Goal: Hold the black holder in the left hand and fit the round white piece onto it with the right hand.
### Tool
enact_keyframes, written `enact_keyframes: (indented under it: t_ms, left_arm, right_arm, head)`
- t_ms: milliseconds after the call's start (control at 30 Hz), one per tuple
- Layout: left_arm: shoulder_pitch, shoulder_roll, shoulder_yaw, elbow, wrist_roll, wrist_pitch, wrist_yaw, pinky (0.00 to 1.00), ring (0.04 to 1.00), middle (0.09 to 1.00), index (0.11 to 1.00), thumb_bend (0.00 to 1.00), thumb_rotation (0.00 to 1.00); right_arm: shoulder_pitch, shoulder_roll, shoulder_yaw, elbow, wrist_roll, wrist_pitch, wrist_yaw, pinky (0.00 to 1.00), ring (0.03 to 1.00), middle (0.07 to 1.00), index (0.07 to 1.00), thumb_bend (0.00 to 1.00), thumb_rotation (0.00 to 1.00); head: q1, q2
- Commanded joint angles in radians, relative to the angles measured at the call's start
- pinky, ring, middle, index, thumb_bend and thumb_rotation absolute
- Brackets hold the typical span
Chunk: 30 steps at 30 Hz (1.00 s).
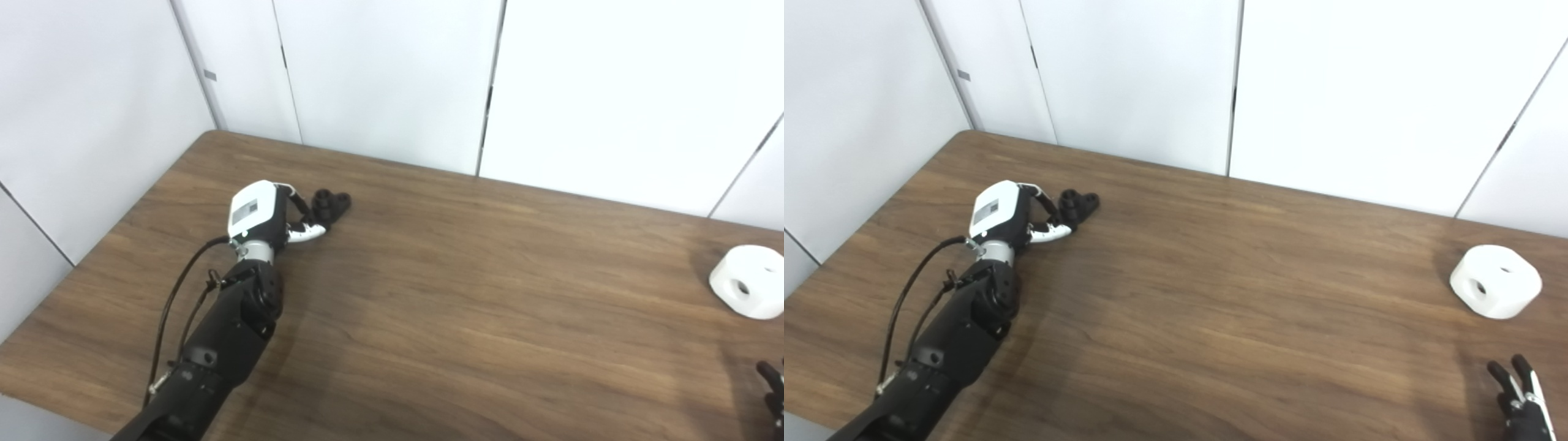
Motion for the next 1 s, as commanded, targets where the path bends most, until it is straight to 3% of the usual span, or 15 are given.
enact_keyframes:
  t_ms: [0, 200, 467, 700, 967]
  left_arm:
    - [0.007, 0.014, -0.014, -0.048, 0.013, -0.014, -0.021, 0.92, 0.899, 0.804, 0.487, 0.52, 0.05]
    - [0.058, 0.018, -0.053, -0.142, 0.026, -0.028, -0.071, 0.92, 0.913, 0.818, 0.487, 0.52, 0.05]
    - [0.121, 0.031, -0.117, -0.236, 0.052, -0.119, -0.111, 0.91, 0.909, 0.824, 0.488, 0.52, 0.05]
    - [0.172, 0.008, -0.151, -0.314, 0.070, -0.171, -0.137, 0.90, 0.910, 0.823, 0.489, 0.52, 0.05]
    - [0.227, -0.031, -0.222, -0.380, 0.168, -0.200, -0.141, 0.90, 0.893, 0.817, 0.489, 0.52, 0.05]
  right_arm:
    - [0.026, 0.015, 0.023, 0.022, -0.009, 0.036, 0.004, 1.00, 1.000, 0.936, 1.000, 0.59, 1.00]
    - [0.028, 0.021, 0.029, 0.018, -0.015, 0.026, 0.000, 1.00, 1.000, 0.923, 1.000, 0.59, 1.00]
    - [0.032, 0.033, 0.044, 0.001, -0.047, 0.012, -0.017, 1.00, 0.999, 0.917, 1.000, 0.58, 1.00]
    - [0.040, 0.047, 0.059, -0.019, -0.091, -0.001, -0.039, 1.00, 0.978, 0.902, 1.000, 0.52, 1.00]
    - [0.063, 0.063, 0.083, -0.081, -0.100, 0.050, -0.045, 1.00, 0.986, 0.922, 1.000, 0.49, 1.00]
  head:
    - [0.000, 0.001]
    - [-0.018, 0.006]
    - [-0.082, 0.021]
    - [-0.151, 0.038]
    - [-0.238, 0.065]
